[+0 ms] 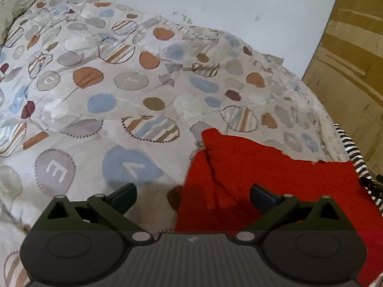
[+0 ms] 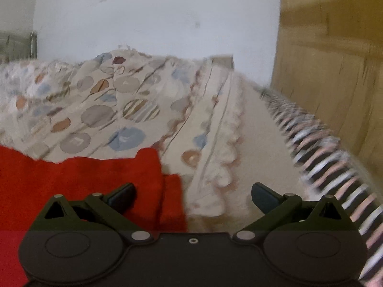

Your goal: Fold small clothes

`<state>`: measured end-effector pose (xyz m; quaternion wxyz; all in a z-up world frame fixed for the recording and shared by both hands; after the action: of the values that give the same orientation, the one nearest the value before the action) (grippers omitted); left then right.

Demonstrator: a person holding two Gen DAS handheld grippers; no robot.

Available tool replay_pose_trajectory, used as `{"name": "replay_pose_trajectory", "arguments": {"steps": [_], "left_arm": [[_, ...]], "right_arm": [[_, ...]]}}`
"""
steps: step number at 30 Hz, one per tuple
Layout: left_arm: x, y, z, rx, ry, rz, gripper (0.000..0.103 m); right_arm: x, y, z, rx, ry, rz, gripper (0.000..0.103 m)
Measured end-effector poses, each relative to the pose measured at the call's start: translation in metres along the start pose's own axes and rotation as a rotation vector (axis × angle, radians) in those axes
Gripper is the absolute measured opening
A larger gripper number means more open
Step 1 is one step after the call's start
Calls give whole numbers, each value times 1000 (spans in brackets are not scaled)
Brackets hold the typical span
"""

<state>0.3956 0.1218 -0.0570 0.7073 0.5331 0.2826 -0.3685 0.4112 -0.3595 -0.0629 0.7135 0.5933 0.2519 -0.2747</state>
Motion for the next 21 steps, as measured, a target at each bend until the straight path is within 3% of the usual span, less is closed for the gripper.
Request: {"name": "replay_pose_trajectory", "arguments": {"steps": [2, 5, 12, 19, 21], "left_arm": [[-12, -9, 3, -4, 5, 16, 102], [-32, -30, 6, -31, 17, 53, 102], [-65, -80, 5, -77, 5, 74, 102], [-78, -116, 1, -90, 67, 42, 102], [-79, -124, -3, -109, 66, 22, 102]], "right_arm": [[-18, 1, 1, -51, -70, 33, 103], [-47, 0, 4, -39, -97, 72, 103], [-104, -13, -33, -26, 52, 143, 103], [-120, -33, -113, -161, 189, 95, 103], [-120, -38, -129, -195, 185, 79, 103]]}}
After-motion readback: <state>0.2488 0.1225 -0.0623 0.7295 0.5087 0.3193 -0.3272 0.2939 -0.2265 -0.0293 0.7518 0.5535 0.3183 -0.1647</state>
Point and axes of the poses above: each gripper's, at about its wrist camera, not at the fingertips, and x roughly the way its jaws point, z to its right, y to its top, the point moved 4 cm from there along x, roughly the way its jaws point, and after that the axes turned 13 degrees about -z, right-handed, at the moved point
